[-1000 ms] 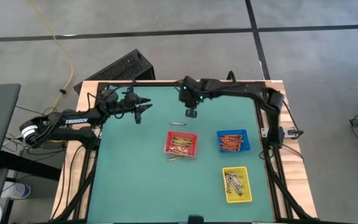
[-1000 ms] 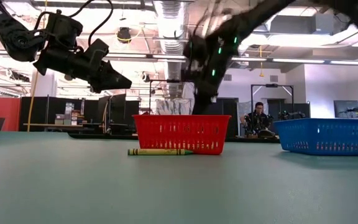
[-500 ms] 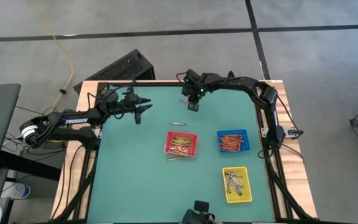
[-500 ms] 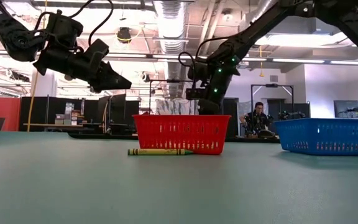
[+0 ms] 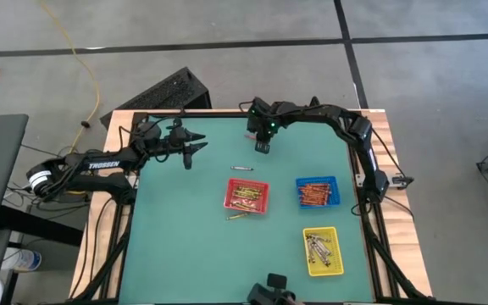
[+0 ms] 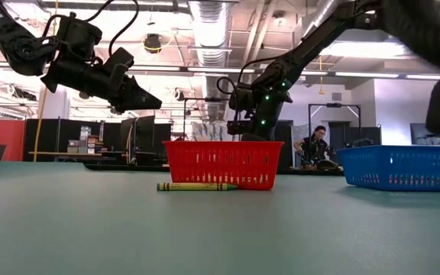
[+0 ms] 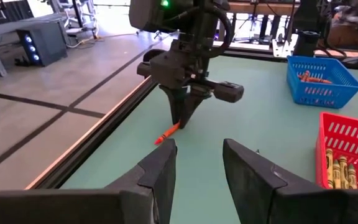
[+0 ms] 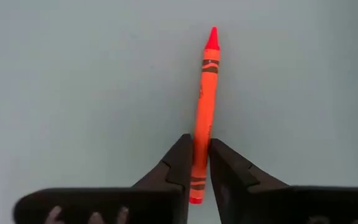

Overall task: Sort crayons
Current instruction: Put the orange crayon into the blue basket

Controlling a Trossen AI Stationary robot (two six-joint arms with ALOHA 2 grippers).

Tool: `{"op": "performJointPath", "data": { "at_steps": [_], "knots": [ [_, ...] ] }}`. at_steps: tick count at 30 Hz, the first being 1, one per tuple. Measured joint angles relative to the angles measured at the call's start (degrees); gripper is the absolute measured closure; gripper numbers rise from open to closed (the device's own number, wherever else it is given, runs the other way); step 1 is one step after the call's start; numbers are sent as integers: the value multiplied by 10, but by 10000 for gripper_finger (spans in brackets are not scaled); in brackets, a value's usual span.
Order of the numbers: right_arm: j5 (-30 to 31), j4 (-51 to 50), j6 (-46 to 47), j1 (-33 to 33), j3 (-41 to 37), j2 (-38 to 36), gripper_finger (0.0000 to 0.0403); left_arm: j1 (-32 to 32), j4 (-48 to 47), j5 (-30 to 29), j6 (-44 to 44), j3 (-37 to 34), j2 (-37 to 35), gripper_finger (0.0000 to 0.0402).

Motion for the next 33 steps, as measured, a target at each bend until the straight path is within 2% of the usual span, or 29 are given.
{"op": "performJointPath", "data": {
  "at_steps": [5, 10, 18, 22, 26, 30, 33],
  "knots": [
    [4, -5, -1, 1, -1, -15, 392, 0, 0, 0, 0, 0, 0, 281],
    [-27, -26, 0, 0, -7, -45, 395, 0, 0, 0, -1, 0, 0, 281],
    [-66, -34, 0, -2, -41, -204, 400, -2, -10, 6, -9, 0, 0, 281],
    [-86, -45, 3, 28, -106, -321, 400, -2, -18, 6, -7, 0, 0, 281],
    [-87, -49, 50, 74, -202, -431, 400, -2, -17, 6, -3, 0, 0, 281],
    [-60, -50, 114, 147, -291, -525, 400, -2, -16, 5, -1, 0, 0, 281],
    [-24, -64, 168, 207, -346, -566, 400, -2, -16, 1, -5, 0, 0, 281]
  ]
}}
